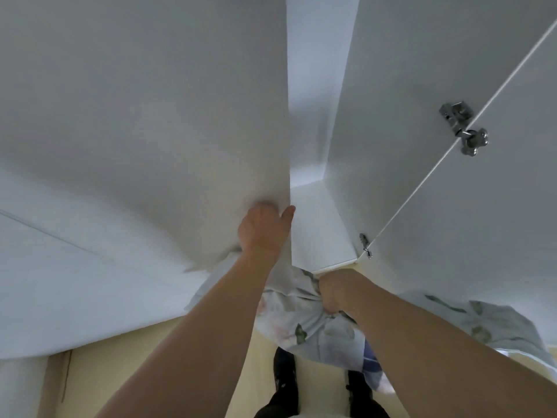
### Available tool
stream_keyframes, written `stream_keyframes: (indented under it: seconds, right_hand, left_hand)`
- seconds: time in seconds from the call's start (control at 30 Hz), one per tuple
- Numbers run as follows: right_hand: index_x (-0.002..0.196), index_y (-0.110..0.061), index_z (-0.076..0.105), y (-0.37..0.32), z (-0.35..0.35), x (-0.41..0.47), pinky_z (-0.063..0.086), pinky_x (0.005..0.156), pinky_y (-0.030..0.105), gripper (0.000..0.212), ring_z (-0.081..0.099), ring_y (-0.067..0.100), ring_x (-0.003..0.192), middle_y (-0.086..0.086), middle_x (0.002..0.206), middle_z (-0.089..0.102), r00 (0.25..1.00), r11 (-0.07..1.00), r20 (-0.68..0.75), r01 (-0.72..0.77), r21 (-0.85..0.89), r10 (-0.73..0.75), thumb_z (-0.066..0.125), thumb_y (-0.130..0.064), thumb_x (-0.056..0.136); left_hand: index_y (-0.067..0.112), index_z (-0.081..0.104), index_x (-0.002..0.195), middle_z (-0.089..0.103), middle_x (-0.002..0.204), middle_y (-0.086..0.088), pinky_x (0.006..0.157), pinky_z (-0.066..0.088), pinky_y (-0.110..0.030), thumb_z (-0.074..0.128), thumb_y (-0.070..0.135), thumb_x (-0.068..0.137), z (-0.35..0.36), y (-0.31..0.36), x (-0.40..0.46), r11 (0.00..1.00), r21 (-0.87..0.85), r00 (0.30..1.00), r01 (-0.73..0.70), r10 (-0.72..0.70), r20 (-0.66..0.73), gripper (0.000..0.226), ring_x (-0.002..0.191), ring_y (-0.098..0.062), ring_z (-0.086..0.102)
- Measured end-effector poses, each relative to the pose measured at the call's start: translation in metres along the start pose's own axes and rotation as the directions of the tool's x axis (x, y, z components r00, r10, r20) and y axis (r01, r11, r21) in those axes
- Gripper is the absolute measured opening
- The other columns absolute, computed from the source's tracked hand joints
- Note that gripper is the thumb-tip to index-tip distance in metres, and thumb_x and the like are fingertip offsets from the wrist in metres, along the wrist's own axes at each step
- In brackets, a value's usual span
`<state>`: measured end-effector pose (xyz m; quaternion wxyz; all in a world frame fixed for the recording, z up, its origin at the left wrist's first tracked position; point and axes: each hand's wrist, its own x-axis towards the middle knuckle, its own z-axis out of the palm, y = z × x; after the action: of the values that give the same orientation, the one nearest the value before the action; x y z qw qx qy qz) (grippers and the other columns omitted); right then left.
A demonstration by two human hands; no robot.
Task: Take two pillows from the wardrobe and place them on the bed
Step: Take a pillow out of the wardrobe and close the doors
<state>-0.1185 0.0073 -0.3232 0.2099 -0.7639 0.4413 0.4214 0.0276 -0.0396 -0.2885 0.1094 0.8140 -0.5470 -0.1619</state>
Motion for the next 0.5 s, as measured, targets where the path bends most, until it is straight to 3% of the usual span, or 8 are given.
stream_keyframes:
  seconds: [0.27,0.5]
  right_hand:
    - [0.117,-0.007,0.064,-0.008,0.017,-0.007,0.047,0.091,0.036,0.035,0.061,0.029,0.111,0.009,0.121,0.064,0.994,0.990,-0.080,-0.060,0.127,0.071,0.065,-0.023,0.085]
    - [0.106,-0.007,0.068,0.003,0.031,-0.026,0.046,0.072,0.032,0.029,0.063,0.027,0.089,0.007,0.098,0.065,0.992,0.978,-0.059,-0.098,0.185,0.111,0.067,-0.022,0.081]
  left_hand:
    - [0.009,0.049,0.128,0.058,0.127,-0.015,0.093,0.043,-0.041,0.044,0.025,0.094,0.001,-0.008,-0.005,0.991,-0.110,0.994,-0.080,0.088,0.069,0.037,0.118,-0.035,0.053]
    - [0.013,0.025,0.149,0.037,0.147,-0.011,0.104,0.035,-0.040,0.044,0.006,0.085,0.002,-0.010,-0.022,0.988,-0.107,0.984,-0.113,0.126,0.125,0.067,0.130,-0.032,0.042]
